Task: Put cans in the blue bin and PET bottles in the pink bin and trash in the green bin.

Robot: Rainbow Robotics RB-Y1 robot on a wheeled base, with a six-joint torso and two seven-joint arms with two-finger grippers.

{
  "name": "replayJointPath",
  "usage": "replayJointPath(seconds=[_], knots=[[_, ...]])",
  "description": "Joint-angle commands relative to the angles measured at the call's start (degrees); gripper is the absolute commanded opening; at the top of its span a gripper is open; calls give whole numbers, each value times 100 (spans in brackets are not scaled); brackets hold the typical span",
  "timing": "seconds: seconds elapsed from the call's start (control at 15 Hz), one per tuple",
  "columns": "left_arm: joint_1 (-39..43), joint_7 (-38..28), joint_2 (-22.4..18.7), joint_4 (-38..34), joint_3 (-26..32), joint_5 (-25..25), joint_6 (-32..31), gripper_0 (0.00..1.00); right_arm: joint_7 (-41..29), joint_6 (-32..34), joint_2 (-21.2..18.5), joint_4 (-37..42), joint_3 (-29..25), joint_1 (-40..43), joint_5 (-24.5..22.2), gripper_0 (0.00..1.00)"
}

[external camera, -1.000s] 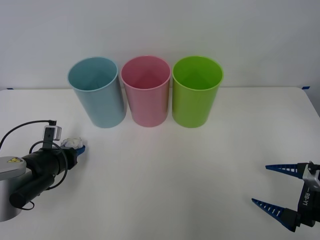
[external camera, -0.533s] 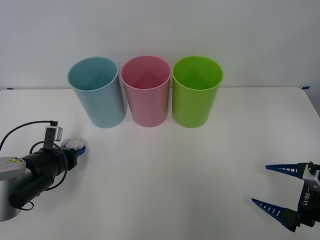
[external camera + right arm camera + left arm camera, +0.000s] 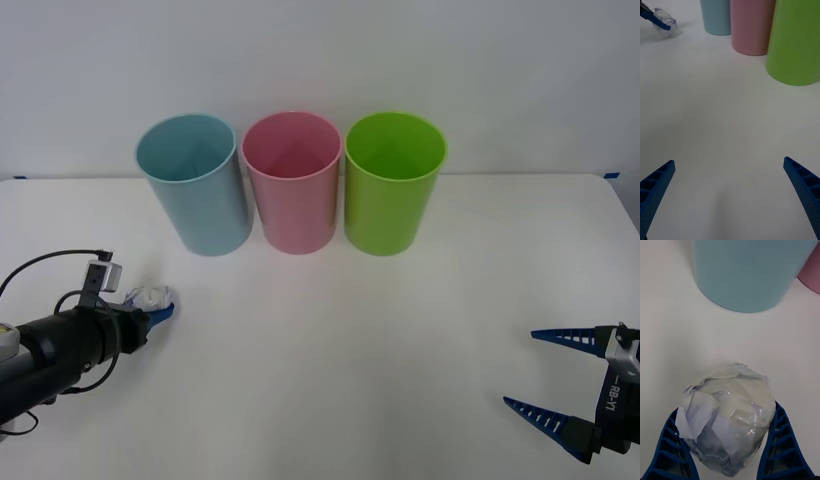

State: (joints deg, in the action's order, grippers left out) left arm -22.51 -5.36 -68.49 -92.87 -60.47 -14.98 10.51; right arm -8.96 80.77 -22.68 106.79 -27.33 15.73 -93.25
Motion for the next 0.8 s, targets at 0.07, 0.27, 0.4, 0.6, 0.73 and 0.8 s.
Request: replayJointPath(seconds=[0.07, 0.27, 0.4, 0.6, 0.73, 0.8], knots=[[458, 342, 37, 76, 633, -172, -910, 0, 0, 0, 0, 0, 0, 0, 0, 100], [1082, 922, 142, 120, 1573, -286, -2141, 0, 0, 0, 0, 0, 0, 0, 0, 100], [1530, 1212, 336, 129, 2373, -585, -2870, 0, 0, 0, 0, 0, 0, 0, 0, 100], [2207, 1230, 802, 129, 3648, -1235, -3837, 0, 0, 0, 0, 0, 0, 0, 0, 100], [2321, 1239, 977, 129, 3999, -1262, -4215, 0, 0, 0, 0, 0, 0, 0, 0, 100], [2347, 1239, 1048, 120, 4175, -1235, -4400, 0, 0, 0, 0, 0, 0, 0, 0, 100]])
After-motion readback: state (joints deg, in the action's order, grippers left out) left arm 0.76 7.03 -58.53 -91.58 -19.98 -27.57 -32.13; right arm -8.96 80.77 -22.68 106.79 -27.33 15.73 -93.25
